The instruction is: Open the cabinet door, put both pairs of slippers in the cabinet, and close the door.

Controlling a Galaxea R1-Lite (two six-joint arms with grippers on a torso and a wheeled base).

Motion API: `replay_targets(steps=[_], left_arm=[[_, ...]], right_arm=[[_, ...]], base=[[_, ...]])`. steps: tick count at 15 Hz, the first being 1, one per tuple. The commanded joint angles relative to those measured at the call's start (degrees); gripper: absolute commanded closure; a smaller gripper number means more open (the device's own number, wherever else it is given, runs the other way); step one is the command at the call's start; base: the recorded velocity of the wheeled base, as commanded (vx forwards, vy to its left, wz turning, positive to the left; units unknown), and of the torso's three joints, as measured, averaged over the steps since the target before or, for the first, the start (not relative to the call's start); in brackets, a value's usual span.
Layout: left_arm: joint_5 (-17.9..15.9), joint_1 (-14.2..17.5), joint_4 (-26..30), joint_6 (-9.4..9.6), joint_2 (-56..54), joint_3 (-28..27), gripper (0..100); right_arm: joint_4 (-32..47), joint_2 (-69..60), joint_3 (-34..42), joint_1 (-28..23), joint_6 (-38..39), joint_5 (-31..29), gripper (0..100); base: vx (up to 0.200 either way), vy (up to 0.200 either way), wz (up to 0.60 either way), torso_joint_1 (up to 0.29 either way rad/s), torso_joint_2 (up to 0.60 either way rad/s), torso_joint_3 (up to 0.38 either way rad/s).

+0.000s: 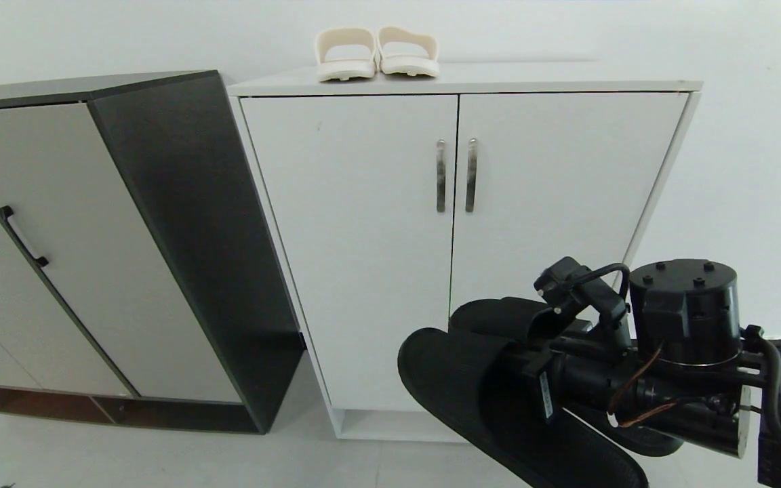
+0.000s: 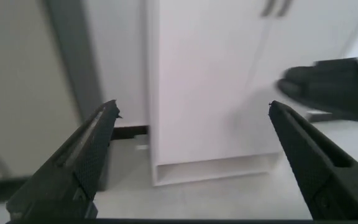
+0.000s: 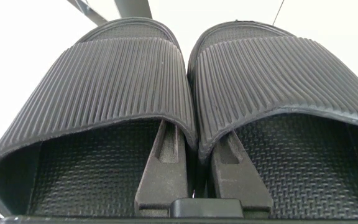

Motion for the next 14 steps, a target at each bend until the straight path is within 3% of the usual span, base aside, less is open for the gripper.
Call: replay_targets(steps=[1,3,4,6,7,10,11,12,14], left_arm=[[-11.02,-0.37,-11.78,-0.55,24.24,-6.47,0],[-12.34,-4.15,-15.56,-0.64,34.09,-11.92,0],[-13.83,-8.28,-17.05,-0.72,42.09,-17.11,0],[-16.73,-10.57,-20.04,-0.64,50.08,-22.56,0],[-16.82,-15.49,-20.48,-1.34,55.27,-27.57,0],[-14.8,-23.75,-20.3,-3.1,62.3,-36.53,0],[-14.27,-24.37,-20.3,-3.1,63.18,-37.76,0],[-13.75,-27.8,-20.3,-3.1,66.78,-42.33,0],[-14.1,-29.55,-20.13,-4.06,71.35,-48.66,0]], right_arm=[[-0.82,0.82,0.15,0.01,0.01,0.02,100],[-2.75,1.53,0.59,0.01,0.01,0.02,100],[-4.6,1.7,1.38,-0.43,0.01,-0.07,100],[-6.45,1.7,2.08,-0.96,0.01,0.37,100],[-6.62,1.7,2.08,-2.28,0.1,1.6,100],[-6.71,1.88,2.17,-5.27,0.01,4.76,100],[-6.71,1.96,1.99,-5.27,0.01,4.68,100],[-6.71,1.7,2.61,-5.44,0.1,5.29,100],[-6.88,2.67,1.99,-5.35,0.01,5.38,100]], base=[[0.0,0.0,0.0,0.0,0.0,0.0],[0.0,0.0,0.0,0.0,0.0,0.0],[0.0,0.0,0.0,0.0,0.0,0.0],[0.0,0.0,0.0,0.0,0.0,0.0],[0.0,0.0,0.0,0.0,0.0,0.0],[0.0,0.0,0.0,0.0,0.0,0.0],[0.0,0.0,0.0,0.0,0.0,0.0],[0.0,0.0,0.0,0.0,0.0,0.0],[0.0,0.0,0.0,0.0,0.0,0.0]])
